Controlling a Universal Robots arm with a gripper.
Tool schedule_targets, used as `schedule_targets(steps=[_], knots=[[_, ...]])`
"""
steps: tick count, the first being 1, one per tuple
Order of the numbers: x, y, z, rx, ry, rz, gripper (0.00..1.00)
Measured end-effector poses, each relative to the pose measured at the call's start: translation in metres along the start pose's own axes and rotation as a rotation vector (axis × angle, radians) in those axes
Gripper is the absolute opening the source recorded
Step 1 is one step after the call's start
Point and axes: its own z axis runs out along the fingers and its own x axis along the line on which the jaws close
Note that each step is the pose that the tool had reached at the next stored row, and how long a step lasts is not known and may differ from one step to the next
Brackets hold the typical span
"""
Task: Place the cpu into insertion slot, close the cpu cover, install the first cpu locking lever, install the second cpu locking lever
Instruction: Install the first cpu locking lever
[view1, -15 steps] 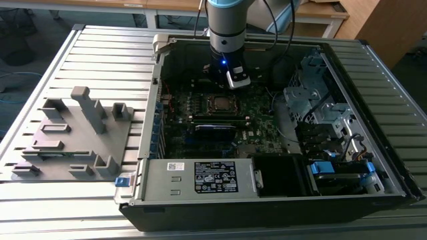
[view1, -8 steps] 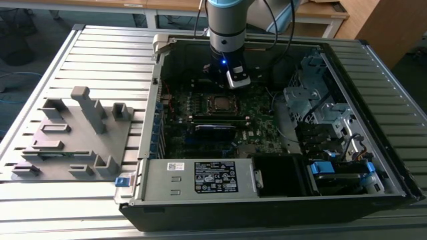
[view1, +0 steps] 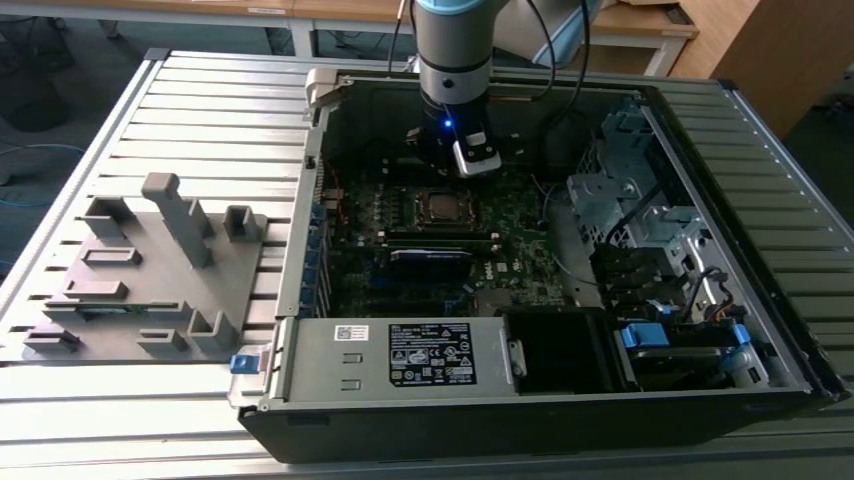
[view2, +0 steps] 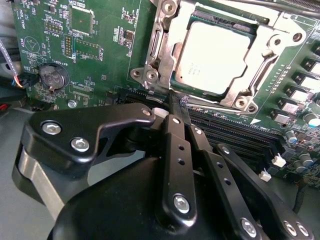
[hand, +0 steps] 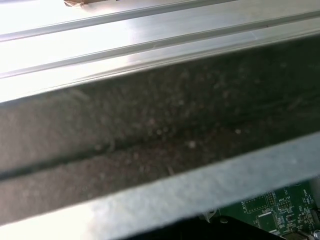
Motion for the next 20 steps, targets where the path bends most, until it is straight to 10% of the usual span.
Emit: schedule_targets(steps=[20], knots=[[0.0000,0.0002,-0.0005,0.0016,-0.0099,0.030,0.10]])
